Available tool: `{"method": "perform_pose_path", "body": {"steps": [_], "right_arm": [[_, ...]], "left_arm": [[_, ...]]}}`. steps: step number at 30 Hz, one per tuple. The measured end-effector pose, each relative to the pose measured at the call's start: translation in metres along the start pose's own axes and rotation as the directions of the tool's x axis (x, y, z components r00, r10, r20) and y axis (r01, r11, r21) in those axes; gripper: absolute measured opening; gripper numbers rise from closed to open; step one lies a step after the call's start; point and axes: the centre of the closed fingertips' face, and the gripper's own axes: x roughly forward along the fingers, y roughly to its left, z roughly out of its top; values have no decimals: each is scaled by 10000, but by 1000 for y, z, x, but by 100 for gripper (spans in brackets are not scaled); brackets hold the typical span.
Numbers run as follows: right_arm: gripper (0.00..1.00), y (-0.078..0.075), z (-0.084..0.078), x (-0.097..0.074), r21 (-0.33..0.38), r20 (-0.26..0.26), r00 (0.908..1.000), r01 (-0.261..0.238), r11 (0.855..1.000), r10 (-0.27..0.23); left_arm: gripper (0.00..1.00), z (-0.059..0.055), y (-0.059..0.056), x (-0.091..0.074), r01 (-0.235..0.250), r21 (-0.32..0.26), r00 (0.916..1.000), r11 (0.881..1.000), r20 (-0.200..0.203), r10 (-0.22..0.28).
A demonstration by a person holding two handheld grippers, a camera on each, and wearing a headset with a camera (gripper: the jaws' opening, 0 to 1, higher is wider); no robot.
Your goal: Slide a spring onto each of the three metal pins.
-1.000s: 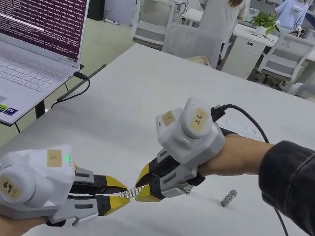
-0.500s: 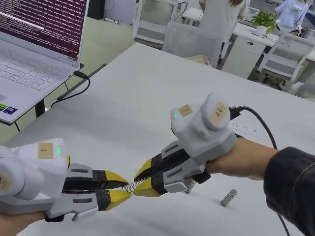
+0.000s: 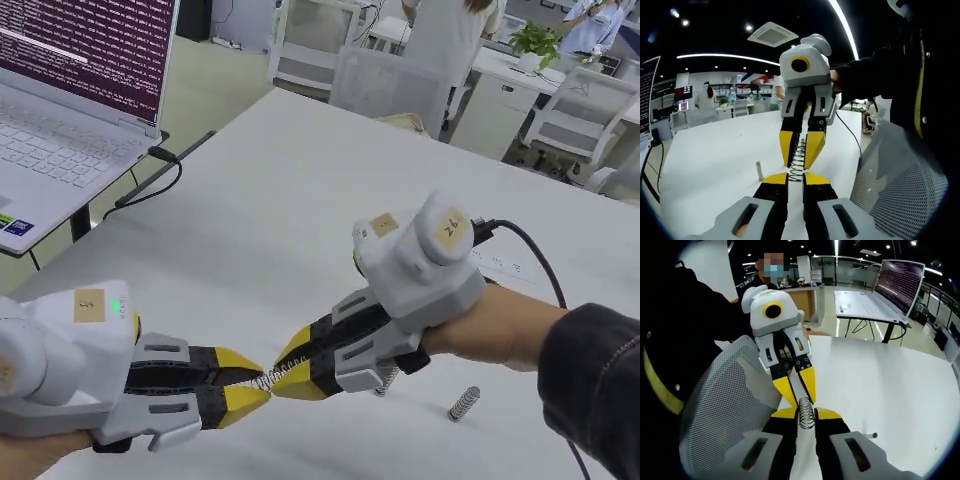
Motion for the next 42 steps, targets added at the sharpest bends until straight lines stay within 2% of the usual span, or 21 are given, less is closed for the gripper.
{"method": "perform_pose_path", "body": {"steps": [8, 16, 18, 22, 24, 26, 30, 33, 38, 42], "right_arm": [[8, 2, 0, 0, -89, -177, 9998, -25, 10000, 24], [8, 1, -4, 1, -159, -912, 9958, 39, 9999, -54], [8, 1, -6, 2, -241, -1155, 9933, 48, 9997, -76], [8, -3, -9, 0, -293, -1464, 9891, 124, 9995, -165], [8, -5, -12, -2, -349, -1615, 9866, 184, 9992, -238], [8, -6, -14, -3, -353, -1749, 9843, 188, 9992, -247], [8, -11, -22, -9, -488, -2213, 9742, 339, 9982, -439], [8, -18, -28, -14, -590, -2613, 9632, 494, 9970, -632], [8, -28, -35, -23, -704, -3161, 9447, 689, 9951, -878], [8, -40, -36, -33, -782, -3416, 9326, 955, 9923, -1167]], "left_arm": [[3, -1, -1, 3, 13, 153, 9998, 9999, -175, -11], [3, -4, -2, 8, 17, 325, 9994, 9995, -332, -6], [4, -7, -2, 10, 24, 574, 9990, 9983, -440, 2], [16, -12, -4, 11, 111, 545, 9978, 9985, -664, -75], [15, -14, -5, 11, 180, 624, 9970, 9979, -758, -133], [19, -16, -4, 10, 138, 587, 9969, 9982, -781, -92], [23, -16, -3, 9, 111, 512, 9971, 9986, -756, -72], [28, -18, -2, 9, 60, 452, 9964, 9990, -848, -22], [31, -21, -3, 10, 47, 477, 9957, 9988, -923, -3], [35, -25, -3, 9, 14, 482, 9946, 9988, -1038, 37]]}}
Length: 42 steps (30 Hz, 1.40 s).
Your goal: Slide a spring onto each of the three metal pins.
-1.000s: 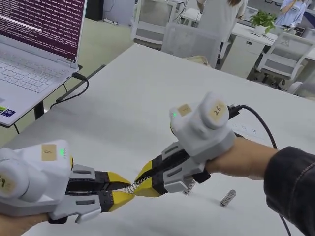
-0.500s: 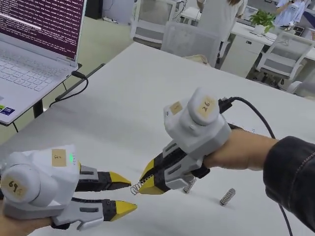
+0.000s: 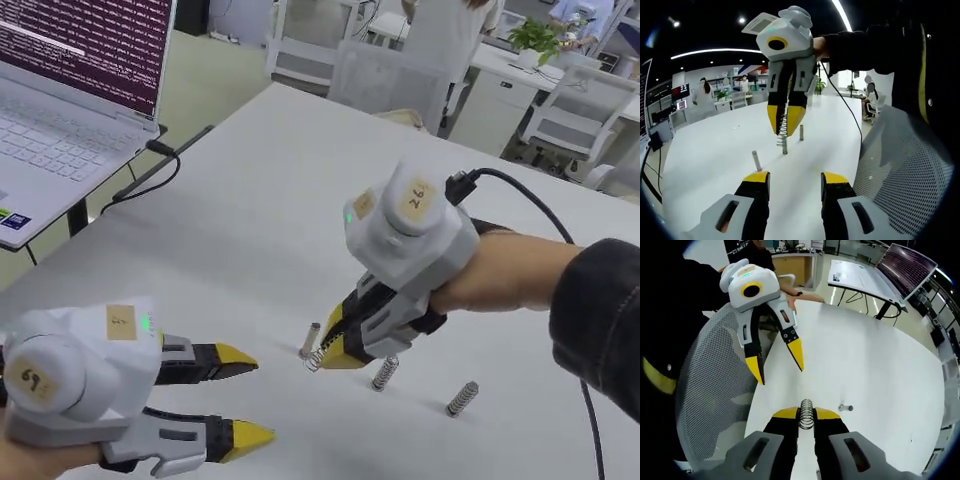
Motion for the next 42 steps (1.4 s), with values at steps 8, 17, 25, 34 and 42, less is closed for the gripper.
{"method": "perform_pose_path", "body": {"steps": [8, 17, 25, 34, 42], "right_arm": [[8, -21, -4, -9, 103, -261, 9989, 390, 9992, -387], [8, -36, -3, -9, 242, -312, 9981, 540, 9983, -532], [8, -48, -3, -6, 301, -509, 9973, 538, 9981, -522], [8, -61, -4, 0, 195, -877, 9949, 519, 9985, -500], [8, -71, -12, 11, 274, -1344, 9903, 378, 9989, -338]], "left_arm": [[42, -6, 2, -1, -118, -206, 9999, 9997, -70, 116], [58, -13, 9, -1, -439, -386, 9988, 9983, -210, 431], [67, -21, 16, -2, -766, -450, 9967, 9960, -300, 753], [73, -24, 23, -2, -1036, -419, 9942, 9937, -329, 1023], [73, -25, 26, -3, -1093, -199, 9937, 9938, -274, 1087]]}}
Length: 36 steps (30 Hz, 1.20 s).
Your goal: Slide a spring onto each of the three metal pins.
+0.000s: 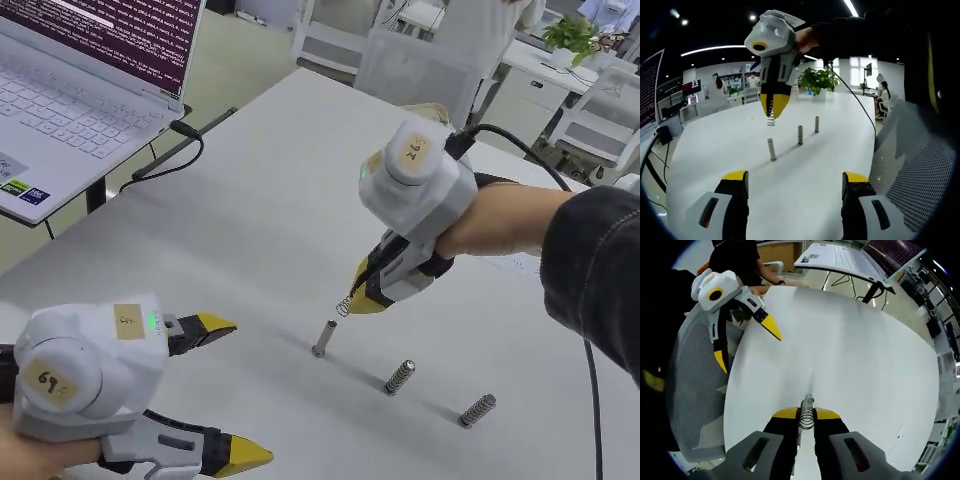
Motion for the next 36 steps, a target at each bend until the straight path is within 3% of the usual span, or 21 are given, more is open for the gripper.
{"method": "perform_pose_path", "body": {"steps": [15, 36], "right_arm": [[8, -6, -9, 23, 40, -779, 9963, -361, 9993, 363], [8, -6, -7, 35, -75, -1066, 9923, -646, 9979, 634]], "left_arm": [[76, -6, 2, 2, -1, 395, 9999, 9992, -165, 7], [75, -9, 0, 2, 138, 406, 9997, 9991, -211, -130]]}}
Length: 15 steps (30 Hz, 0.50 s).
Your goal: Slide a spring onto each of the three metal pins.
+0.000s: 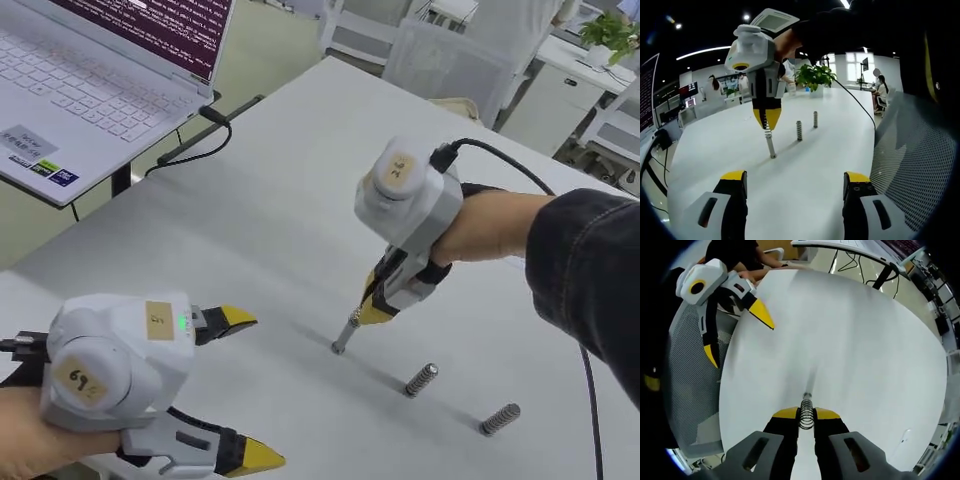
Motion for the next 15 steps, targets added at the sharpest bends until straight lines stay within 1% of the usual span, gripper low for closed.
{"method": "perform_pose_path", "body": {"steps": [7, 12, 15], "right_arm": [[8, 0, -3, 6, 34, -141, 9999, -56, 10000, 56], [8, 1, -4, 13, 26, -247, 9997, -77, 10000, 77], [8, 0, -1, 12, 39, -196, 9998, -62, 10000, 62]], "left_arm": [[75, 0, -1, 1, 35, 3, 10000, 10000, -12, -35], [74, -1, -2, 2, 80, 22, 10000, 10000, -56, -80], [74, -1, -2, 2, 98, -11, 9999, 10000, -78, -98]]}}
